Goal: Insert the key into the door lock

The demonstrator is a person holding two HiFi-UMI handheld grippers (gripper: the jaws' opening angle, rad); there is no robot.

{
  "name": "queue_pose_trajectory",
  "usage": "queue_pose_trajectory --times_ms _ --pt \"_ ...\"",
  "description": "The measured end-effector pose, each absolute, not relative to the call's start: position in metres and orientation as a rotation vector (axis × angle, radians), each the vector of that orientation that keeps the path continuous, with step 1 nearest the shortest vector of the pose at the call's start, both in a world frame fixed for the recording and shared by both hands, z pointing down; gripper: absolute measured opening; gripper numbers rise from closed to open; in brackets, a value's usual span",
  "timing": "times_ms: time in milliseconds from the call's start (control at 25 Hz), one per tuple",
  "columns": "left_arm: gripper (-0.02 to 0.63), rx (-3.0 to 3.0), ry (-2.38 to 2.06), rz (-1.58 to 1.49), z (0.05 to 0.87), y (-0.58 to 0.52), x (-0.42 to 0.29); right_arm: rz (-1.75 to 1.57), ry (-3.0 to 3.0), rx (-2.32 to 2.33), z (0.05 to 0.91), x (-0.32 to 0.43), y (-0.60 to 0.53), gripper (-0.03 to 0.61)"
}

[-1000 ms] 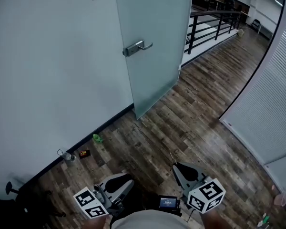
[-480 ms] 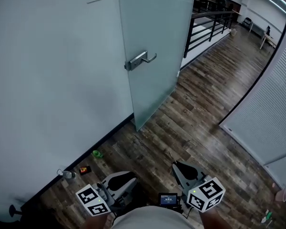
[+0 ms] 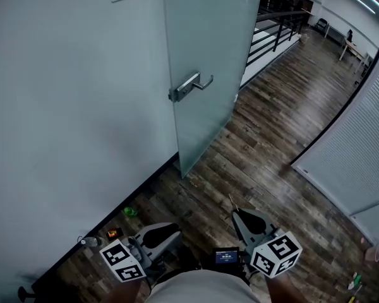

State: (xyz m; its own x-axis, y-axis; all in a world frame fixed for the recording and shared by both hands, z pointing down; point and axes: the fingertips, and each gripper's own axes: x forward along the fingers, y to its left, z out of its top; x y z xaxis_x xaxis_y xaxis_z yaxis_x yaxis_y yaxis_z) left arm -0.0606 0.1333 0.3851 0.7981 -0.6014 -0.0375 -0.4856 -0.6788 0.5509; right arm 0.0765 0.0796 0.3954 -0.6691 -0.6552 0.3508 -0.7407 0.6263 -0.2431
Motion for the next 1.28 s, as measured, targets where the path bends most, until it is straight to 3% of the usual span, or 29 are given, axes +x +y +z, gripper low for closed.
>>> queue_pose_trajectory --times_ms 1280 --pt "0.083 2.368 -1.096 -0.328 0.375 -0.1 -0.043 0.507 -2.738 0.81 0.388 0.072 -0.173 0.017"
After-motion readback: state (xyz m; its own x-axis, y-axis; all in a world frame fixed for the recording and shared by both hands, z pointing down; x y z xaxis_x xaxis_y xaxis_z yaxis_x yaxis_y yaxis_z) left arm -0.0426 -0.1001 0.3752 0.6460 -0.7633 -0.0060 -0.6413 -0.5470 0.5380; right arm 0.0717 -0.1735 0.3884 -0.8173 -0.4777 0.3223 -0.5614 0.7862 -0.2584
